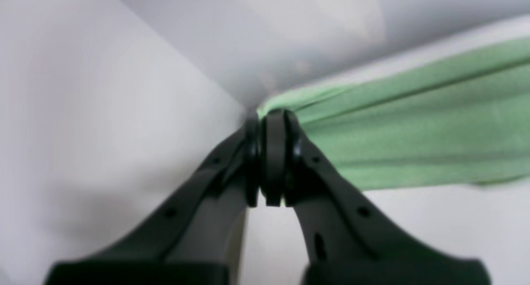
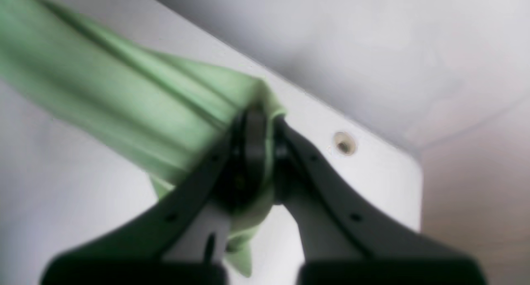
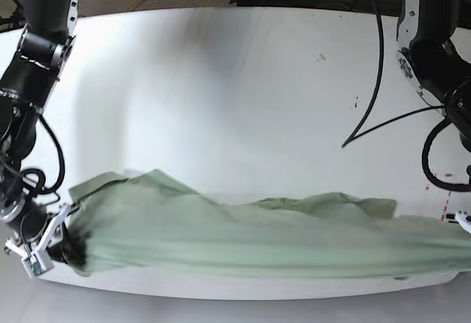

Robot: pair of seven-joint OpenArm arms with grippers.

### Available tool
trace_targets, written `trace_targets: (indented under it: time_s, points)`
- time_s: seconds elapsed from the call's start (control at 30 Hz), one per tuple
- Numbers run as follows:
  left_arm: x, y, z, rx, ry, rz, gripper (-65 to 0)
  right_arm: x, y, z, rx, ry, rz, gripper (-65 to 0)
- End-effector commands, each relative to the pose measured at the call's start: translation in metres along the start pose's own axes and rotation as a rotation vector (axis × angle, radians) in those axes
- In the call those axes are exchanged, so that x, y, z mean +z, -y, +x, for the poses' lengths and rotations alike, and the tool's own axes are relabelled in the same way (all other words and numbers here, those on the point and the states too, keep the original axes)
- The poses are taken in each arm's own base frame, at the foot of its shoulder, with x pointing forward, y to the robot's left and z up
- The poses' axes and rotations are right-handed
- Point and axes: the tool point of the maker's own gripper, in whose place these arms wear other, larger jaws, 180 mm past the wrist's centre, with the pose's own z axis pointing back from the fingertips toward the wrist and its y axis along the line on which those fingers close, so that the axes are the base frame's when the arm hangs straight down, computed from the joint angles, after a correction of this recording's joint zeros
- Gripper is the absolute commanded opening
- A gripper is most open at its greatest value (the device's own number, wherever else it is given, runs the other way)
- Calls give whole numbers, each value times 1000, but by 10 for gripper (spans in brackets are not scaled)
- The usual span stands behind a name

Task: Fold the T-shirt properly
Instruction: 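Lay the shirt down on the table and open the right gripper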

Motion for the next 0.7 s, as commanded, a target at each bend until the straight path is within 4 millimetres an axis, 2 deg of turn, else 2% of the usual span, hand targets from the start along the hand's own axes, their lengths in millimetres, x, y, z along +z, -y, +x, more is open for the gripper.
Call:
trace_targets:
  time_s: [0.0, 0.1, 0.2, 0.27, 0.4, 0.53, 0.67]
  points:
    - [8, -9, -10, -3, -15, 47, -649, 15, 3, -1, 18, 2, -53, -650]
    - [11, 2, -55, -48, -138, 10, -650, 21, -24, -38, -27, -53, -31, -650]
    - [18, 8, -98, -48, -254, -8, -650, 26, -51, -67, -62, -92, -1, -650]
    - [27, 19, -132, -41, -332, -32, -650, 31, -73, -88, -84, -126, 28, -650]
    - [47, 29, -185, -18, -453, -54, -650, 44, -102, -121, -140, -184, 55, -650]
    - [72, 34, -231, -37, -576, -72, -650, 56, -124, -151, -205, -241, 71, -650]
    - [97, 38, -266, -54, -661, -92, -650, 71, -142, -181, -264, -310, 86, -650]
